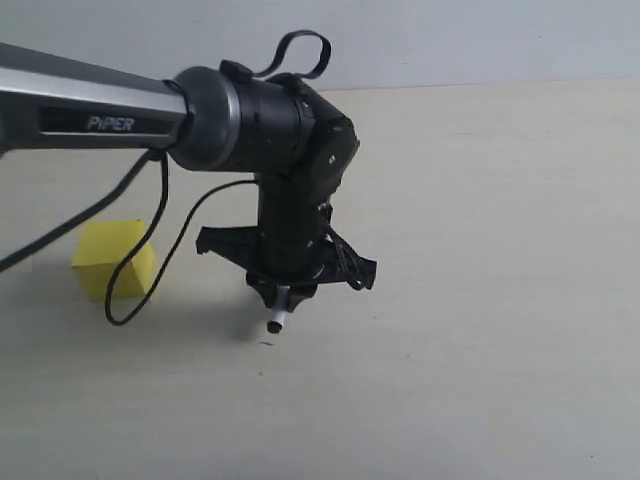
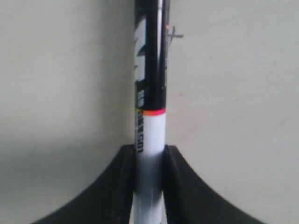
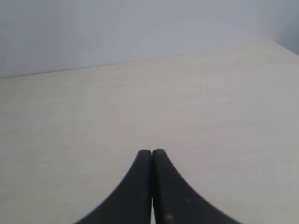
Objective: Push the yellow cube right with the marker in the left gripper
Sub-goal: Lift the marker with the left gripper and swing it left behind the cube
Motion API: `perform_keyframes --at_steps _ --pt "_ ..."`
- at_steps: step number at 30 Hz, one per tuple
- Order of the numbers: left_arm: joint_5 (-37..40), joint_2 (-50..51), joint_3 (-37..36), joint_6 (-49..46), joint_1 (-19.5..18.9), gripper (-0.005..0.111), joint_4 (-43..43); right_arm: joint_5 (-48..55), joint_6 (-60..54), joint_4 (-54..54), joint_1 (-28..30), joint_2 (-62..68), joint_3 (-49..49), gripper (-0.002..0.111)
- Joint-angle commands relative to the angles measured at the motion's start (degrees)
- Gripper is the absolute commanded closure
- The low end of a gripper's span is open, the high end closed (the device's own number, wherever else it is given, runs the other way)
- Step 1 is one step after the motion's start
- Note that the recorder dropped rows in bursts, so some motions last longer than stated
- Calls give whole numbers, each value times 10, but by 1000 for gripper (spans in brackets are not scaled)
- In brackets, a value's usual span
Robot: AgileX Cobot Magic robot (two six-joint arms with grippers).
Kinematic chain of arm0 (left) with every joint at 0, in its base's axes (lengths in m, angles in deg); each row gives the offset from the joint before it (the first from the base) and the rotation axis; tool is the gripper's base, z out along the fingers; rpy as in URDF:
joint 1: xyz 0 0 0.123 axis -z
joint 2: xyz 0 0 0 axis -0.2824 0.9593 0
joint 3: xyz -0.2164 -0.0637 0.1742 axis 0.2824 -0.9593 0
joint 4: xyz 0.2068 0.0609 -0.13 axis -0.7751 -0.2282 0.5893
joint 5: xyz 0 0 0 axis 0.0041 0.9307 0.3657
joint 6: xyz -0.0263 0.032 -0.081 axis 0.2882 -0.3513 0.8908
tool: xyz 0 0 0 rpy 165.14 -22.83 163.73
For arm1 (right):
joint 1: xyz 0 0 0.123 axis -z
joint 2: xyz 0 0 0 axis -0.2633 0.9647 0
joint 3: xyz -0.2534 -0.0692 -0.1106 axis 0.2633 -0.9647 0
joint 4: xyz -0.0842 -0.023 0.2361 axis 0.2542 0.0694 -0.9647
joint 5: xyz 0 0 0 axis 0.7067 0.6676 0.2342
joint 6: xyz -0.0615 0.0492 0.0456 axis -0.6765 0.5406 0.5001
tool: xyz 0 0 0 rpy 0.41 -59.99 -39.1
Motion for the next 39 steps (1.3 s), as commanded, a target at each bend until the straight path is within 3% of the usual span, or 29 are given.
perform_keyframes --at_steps 1,5,9,11,16,19,23,28,29,32,34,37,39 --pt "81 -98 0 -69 -2 107 -75 -1 0 -1 2 -4 -3 108" --pt "97 -212 -55 -92 -1 107 -162 -1 0 -1 2 -4 -3 108" --pt "97 -369 -173 -100 -40 107 -206 -1 0 -1 2 -4 -3 108" --pt "97 -436 -223 -126 -83 107 -207 -1 0 -1 2 -4 -3 108" --pt "97 -565 -325 -261 -247 107 -208 -1 0 -1 2 -4 -3 108" --pt "23 -598 -359 -350 -333 107 -198 -1 0 -1 2 -4 -3 108" --pt "-60 -572 -364 -505 -403 107 -152 -1 0 -2 2 -4 -3 108" --pt "-80 -472 -334 -565 -470 107 -147 -1 0 -2 2 -4 -3 108" --pt "-78 -454 -325 -599 -475 107 -138 -1 0 -2 2 -4 -3 108" --pt "-28 -364 -318 -887 -475 107 -108 -3 0 -2 2 -4 -3 108" --pt "-50 -331 -318 -953 -475 107 -114 -3 0 -2 2 -4 -3 108" --pt "-166 -271 -318 -954 -475 107 -128 -3 0 -2 2 -4 -3 108" --pt "-181 -247 -318 -977 -475 107 -127 -3 0 -2 2 -4 -3 108"
